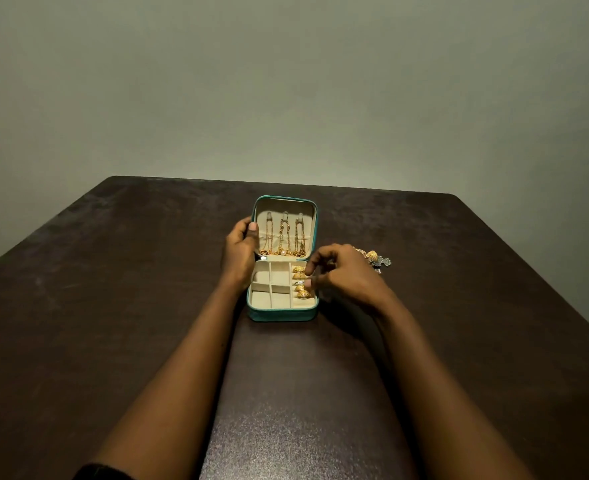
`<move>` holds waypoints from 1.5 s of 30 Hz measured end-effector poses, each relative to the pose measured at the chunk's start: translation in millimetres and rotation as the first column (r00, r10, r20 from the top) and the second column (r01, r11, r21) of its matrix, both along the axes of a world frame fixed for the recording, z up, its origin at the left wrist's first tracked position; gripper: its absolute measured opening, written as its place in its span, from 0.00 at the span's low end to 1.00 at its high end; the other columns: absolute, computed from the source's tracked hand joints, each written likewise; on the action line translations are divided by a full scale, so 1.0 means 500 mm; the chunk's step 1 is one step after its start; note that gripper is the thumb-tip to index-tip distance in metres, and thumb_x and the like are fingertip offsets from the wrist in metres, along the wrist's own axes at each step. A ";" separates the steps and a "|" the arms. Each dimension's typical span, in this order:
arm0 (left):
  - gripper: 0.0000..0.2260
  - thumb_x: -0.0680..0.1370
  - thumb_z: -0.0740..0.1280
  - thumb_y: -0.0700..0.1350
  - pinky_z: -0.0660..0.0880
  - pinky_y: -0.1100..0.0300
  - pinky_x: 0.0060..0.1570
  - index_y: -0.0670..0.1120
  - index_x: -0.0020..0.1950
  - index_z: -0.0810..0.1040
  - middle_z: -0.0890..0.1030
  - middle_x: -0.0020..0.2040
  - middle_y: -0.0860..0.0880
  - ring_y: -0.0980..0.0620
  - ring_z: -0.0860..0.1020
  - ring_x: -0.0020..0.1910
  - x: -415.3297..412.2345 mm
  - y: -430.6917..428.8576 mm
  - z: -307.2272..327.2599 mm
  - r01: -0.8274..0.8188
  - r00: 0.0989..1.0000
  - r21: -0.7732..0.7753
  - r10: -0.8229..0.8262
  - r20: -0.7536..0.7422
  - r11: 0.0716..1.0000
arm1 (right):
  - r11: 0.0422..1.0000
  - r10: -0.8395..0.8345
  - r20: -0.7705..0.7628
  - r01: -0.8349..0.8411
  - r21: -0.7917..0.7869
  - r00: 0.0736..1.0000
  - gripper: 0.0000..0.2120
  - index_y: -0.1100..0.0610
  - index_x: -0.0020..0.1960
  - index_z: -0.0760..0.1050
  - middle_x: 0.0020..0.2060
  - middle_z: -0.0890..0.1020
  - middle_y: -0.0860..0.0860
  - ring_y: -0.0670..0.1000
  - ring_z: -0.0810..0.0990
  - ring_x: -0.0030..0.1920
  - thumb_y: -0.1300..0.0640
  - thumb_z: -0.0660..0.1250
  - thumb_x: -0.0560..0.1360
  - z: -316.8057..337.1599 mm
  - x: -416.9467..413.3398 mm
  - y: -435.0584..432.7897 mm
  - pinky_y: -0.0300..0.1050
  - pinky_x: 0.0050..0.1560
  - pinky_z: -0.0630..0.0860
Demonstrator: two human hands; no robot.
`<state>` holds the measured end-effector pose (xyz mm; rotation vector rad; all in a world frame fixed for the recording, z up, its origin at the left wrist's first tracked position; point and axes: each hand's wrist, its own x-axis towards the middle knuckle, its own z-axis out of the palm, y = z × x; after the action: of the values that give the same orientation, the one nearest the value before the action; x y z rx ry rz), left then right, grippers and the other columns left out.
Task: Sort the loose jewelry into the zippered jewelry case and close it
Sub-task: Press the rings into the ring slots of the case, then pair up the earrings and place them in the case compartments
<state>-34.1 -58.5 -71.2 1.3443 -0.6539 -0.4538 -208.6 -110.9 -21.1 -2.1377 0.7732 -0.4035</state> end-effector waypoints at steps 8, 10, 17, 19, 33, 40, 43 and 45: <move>0.13 0.82 0.53 0.41 0.76 0.55 0.49 0.37 0.62 0.71 0.78 0.46 0.49 0.53 0.78 0.45 -0.004 0.001 0.002 0.004 1.000 -0.016 -0.005 -0.009 1.000 | 0.998 0.045 -0.057 -0.047 -0.039 0.997 0.14 0.51 0.32 0.73 0.36 0.79 0.52 0.51 0.77 0.42 0.66 0.75 0.65 -0.013 0.007 -0.004 0.52 0.51 0.77; 0.13 0.82 0.53 0.40 0.76 0.55 0.50 0.37 0.62 0.71 0.79 0.45 0.49 0.53 0.78 0.45 -0.005 0.001 0.003 0.001 1.000 -0.015 -0.001 -0.010 1.000 | 0.998 0.058 -0.055 -0.060 -0.025 0.997 0.14 0.52 0.32 0.73 0.34 0.78 0.51 0.50 0.77 0.41 0.67 0.74 0.66 -0.015 0.008 -0.004 0.50 0.50 0.77; 0.14 0.82 0.54 0.42 0.76 0.51 0.52 0.38 0.60 0.74 0.80 0.49 0.45 0.48 0.78 0.48 -0.004 0.004 0.004 -0.020 1.000 0.055 0.021 -0.016 0.998 | 0.988 0.072 0.011 -0.073 0.135 0.997 0.13 0.54 0.34 0.74 0.32 0.75 0.49 0.49 0.75 0.40 0.70 0.71 0.67 -0.028 0.007 -0.006 0.50 0.49 0.77; 0.14 0.82 0.54 0.43 0.75 0.50 0.53 0.38 0.61 0.74 0.79 0.52 0.43 0.47 0.78 0.50 -0.004 0.006 0.004 -0.028 1.000 0.092 0.029 -0.010 0.995 | 0.983 0.065 0.037 -0.071 0.172 0.997 0.13 0.55 0.34 0.74 0.32 0.75 0.50 0.49 0.75 0.39 0.71 0.70 0.67 -0.029 0.006 -0.005 0.50 0.48 0.77; 0.14 0.81 0.59 0.45 0.77 0.47 0.55 0.46 0.63 0.77 0.81 0.54 0.48 0.48 0.79 0.52 -0.005 0.024 0.015 -0.130 0.988 0.288 0.101 0.113 0.949 | 0.968 0.089 0.082 -0.106 0.230 0.993 0.11 0.57 0.36 0.75 0.34 0.74 0.52 0.51 0.75 0.41 0.71 0.70 0.67 -0.034 0.007 0.001 0.52 0.49 0.78; 0.15 0.80 0.61 0.44 0.76 0.46 0.56 0.45 0.66 0.75 0.80 0.59 0.44 0.46 0.79 0.54 -0.009 0.051 0.029 -0.169 0.961 0.358 0.073 0.267 0.918 | 0.940 0.087 0.172 -0.138 0.312 0.981 0.10 0.58 0.38 0.76 0.33 0.73 0.52 0.52 0.75 0.41 0.72 0.69 0.69 -0.035 0.005 0.003 0.51 0.48 0.76; 0.16 0.80 0.61 0.43 0.73 0.50 0.61 0.43 0.67 0.73 0.77 0.63 0.42 0.45 0.76 0.60 -0.013 0.059 0.045 -0.255 0.871 0.431 0.013 0.491 0.865 | 0.970 0.036 0.235 -0.090 0.225 0.971 0.08 0.58 0.39 0.76 0.34 0.74 0.53 0.49 0.74 0.38 0.69 0.68 0.71 -0.020 -0.009 -0.005 0.39 0.40 0.73; 0.17 0.80 0.61 0.43 0.69 0.51 0.63 0.42 0.68 0.71 0.73 0.66 0.42 0.45 0.72 0.64 -0.018 0.061 0.058 -0.313 0.806 0.446 -0.014 0.592 0.839 | 0.988 -0.032 0.284 -0.012 0.151 0.958 0.08 0.56 0.38 0.75 0.33 0.74 0.51 0.44 0.72 0.34 0.67 0.68 0.72 -0.009 -0.023 -0.020 0.32 0.34 0.70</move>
<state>-43.2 -28.0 -42.0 2.0905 -0.9486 -0.0653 -220.1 -121.0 -25.7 -1.8808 0.6275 -0.6241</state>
